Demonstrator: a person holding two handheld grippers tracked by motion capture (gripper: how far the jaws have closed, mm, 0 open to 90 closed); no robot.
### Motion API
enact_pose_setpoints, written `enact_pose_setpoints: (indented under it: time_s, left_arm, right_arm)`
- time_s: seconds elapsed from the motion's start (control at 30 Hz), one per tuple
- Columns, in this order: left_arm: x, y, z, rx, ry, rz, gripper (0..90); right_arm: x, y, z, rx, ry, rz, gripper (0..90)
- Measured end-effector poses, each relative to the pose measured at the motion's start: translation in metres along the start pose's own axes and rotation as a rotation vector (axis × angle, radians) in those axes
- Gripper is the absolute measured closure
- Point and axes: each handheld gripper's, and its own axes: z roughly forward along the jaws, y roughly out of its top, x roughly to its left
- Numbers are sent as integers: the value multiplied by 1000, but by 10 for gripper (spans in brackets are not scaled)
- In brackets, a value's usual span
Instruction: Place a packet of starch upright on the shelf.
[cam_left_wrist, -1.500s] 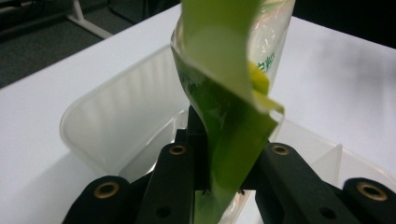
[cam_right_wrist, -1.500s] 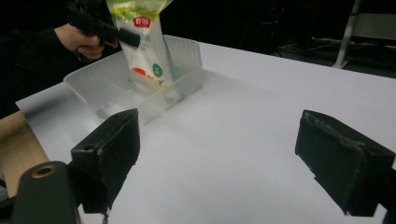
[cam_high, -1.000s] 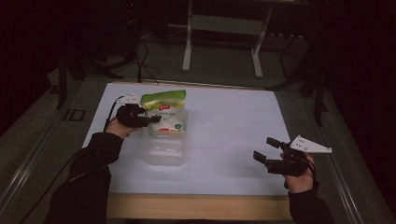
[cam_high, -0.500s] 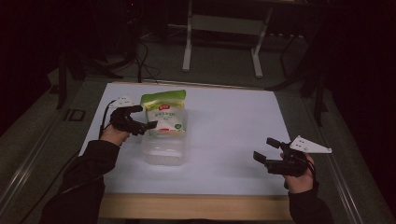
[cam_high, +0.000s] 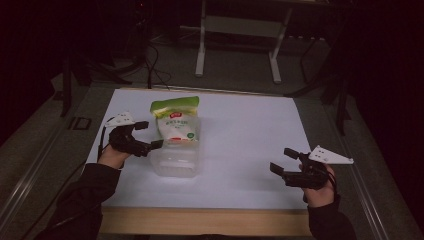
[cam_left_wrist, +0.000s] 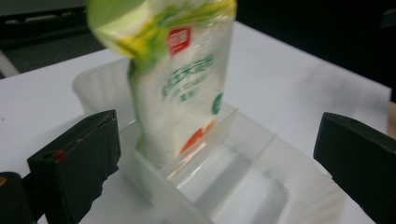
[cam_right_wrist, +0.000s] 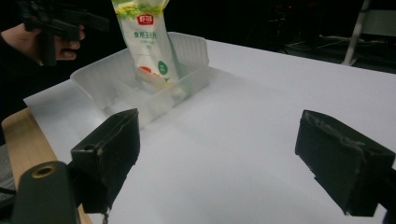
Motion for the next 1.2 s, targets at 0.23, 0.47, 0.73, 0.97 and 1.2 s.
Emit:
enact_pose_setpoints:
  time_s: [0.23, 0.47, 0.73, 0.97, 1.2]
  left_arm:
    - [-20, -1, -5, -28, -64, 7, 11]
    - [-45, 2, -6, -57, -129, 39, 11]
    - [-76, 9, 1, -62, -215, 93, 11]
    - [-105, 11, 14, -53, -285, 131, 11]
    - [-129, 11, 28, -57, -331, 141, 11]
  right_arm:
    - [0, -1, 0, 5, -2, 0, 139]
    - [0, -2, 1, 9, 0, 0, 139]
    - [3, -1, 1, 5, -3, -14, 139]
    - [3, -3, 1, -1, 6, -11, 138]
    - [4, -4, 3, 5, 11, -16, 139]
